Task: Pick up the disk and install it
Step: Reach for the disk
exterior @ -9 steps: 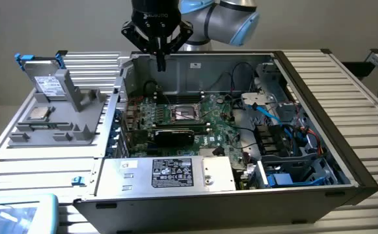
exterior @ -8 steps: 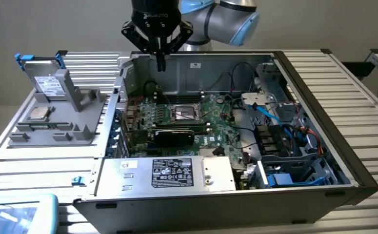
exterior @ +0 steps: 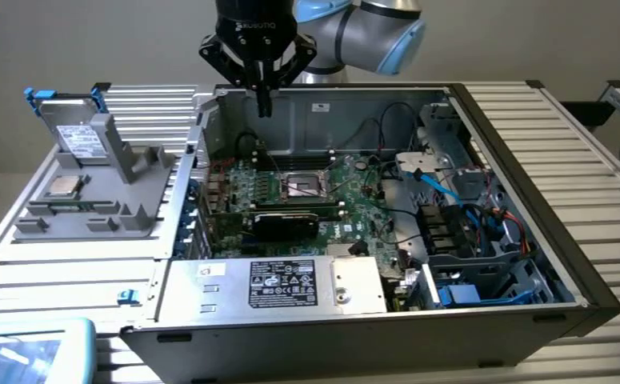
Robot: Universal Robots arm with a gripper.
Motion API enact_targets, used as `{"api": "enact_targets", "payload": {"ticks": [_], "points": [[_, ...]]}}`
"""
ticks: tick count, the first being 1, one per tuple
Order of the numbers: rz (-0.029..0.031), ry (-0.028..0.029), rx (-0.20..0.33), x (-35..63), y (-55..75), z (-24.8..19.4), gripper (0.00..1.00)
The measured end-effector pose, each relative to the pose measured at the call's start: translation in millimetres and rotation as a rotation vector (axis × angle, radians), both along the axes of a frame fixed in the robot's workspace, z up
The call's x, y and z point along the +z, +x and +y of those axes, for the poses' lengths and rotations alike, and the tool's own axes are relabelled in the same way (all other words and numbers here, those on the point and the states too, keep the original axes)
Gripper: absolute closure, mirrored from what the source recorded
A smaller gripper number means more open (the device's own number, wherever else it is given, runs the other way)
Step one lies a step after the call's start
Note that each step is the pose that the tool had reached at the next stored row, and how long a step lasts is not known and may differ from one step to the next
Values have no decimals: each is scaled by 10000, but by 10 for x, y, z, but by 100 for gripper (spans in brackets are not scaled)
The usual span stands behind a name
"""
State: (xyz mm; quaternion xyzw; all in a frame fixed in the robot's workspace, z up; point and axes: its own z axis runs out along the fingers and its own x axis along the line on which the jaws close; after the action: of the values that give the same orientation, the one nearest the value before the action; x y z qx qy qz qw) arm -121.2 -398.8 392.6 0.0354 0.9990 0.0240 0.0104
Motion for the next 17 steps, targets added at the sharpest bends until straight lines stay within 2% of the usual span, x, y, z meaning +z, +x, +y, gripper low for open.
{"api": "enact_targets", "payload": {"ticks": [7,12,17], "points": [[0,-1,-1,0,-32,0,89],[0,0,0,0,-206,0,89],[1,-1,0,16,-432,0,89]]}}
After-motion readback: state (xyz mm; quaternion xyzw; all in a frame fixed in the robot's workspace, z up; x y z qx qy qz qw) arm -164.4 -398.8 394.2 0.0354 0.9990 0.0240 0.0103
